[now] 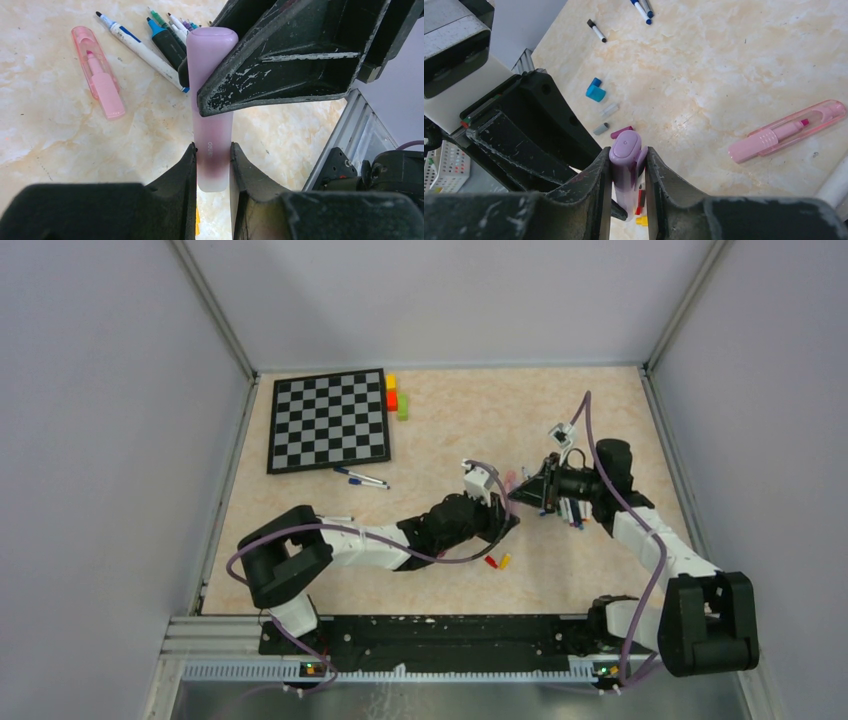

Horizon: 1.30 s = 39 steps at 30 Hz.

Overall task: Open the pen caps
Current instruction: Pick up the pen from the center of the board.

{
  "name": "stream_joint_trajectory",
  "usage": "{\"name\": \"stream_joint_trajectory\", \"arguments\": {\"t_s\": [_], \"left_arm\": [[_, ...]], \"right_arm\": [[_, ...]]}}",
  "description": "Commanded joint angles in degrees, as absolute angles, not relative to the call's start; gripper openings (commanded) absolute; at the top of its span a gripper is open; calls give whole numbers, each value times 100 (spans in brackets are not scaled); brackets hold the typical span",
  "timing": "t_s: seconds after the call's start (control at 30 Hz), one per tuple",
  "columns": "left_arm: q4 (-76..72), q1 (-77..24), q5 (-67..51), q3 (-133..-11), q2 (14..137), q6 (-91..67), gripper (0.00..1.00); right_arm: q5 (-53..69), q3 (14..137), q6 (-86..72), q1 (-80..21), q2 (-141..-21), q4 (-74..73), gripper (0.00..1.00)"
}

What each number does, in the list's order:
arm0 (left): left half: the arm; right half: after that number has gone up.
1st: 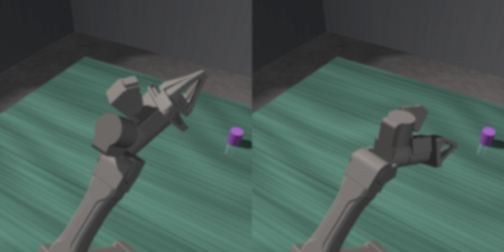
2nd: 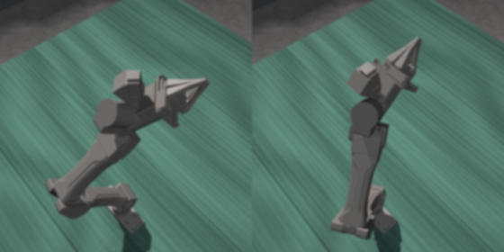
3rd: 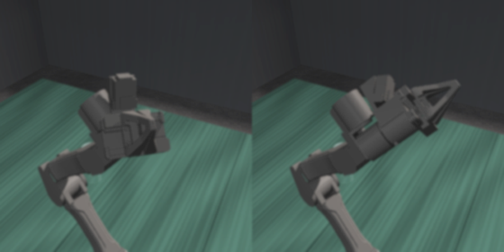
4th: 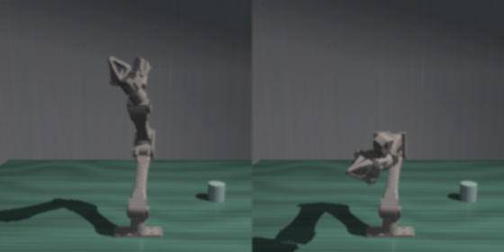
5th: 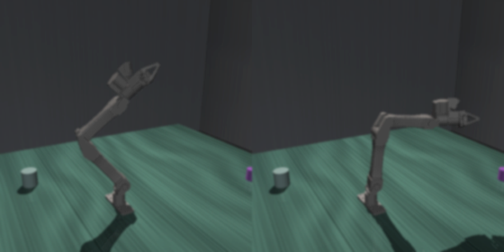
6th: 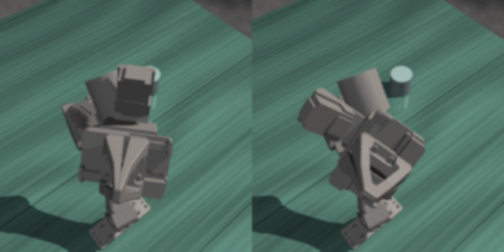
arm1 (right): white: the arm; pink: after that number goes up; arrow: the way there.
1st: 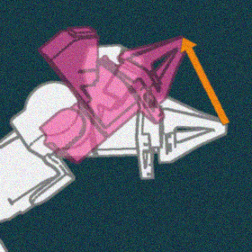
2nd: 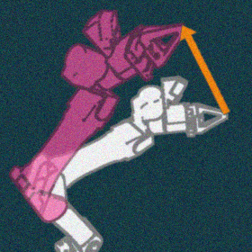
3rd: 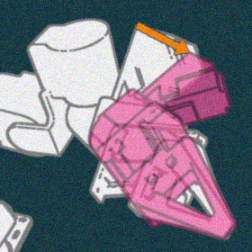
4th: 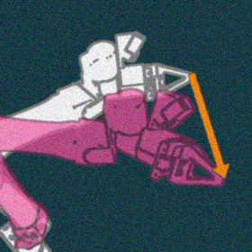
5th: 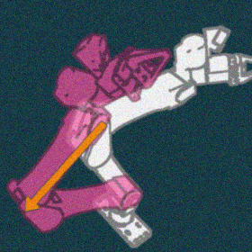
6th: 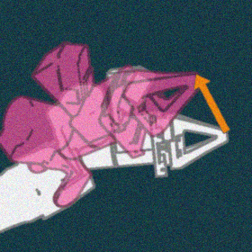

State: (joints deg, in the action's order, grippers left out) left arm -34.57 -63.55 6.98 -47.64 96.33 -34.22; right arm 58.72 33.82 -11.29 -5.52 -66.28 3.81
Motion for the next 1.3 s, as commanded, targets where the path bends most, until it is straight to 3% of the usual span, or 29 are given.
{"name": "stream_joint_trajectory", "arguments": {"t_s": [0.0, 0.13, 0.37, 0.5, 0.67, 0.83, 1.03, 1.27], "left_arm": [[-3434, -6381, 759, -4981, 9694, -3283, 8], [-3461, -6381, 795, -4900, 9576, -3161, 20], [-4562, -6362, 791, -3833, 8840, -2728, 71], [-5430, -6235, 216, -3055, 8278, -2374, 98], [-5671, -5820, -1314, -2704, 7880, -2572, 99], [-6375, -5650, -2381, -2753, 8336, -2978, 98], [-7025, -5651, -3159, -3407, 9399, -3453, 84], [-7297, -5651, -3175, -3791, 9909, -3691, 73]], "right_arm": [[6205, 3703, -1322, -624, -6749, 626, 2], [6370, 3759, -1257, -623, -6798, 560, 0], [6773, 3797, -949, -623, -6739, 485, 0], [7279, 3788, -631, -617, -6711, 466, 0], [8014, 3750, -229, -624, -6666, 480, 0], [8625, 3663, -38, -619, -6604, 597, 0], [8919, 3664, 188, -638, -6621, 521, 0], [8947, 3683, 255, -674, -6640, 407, 0]]}}
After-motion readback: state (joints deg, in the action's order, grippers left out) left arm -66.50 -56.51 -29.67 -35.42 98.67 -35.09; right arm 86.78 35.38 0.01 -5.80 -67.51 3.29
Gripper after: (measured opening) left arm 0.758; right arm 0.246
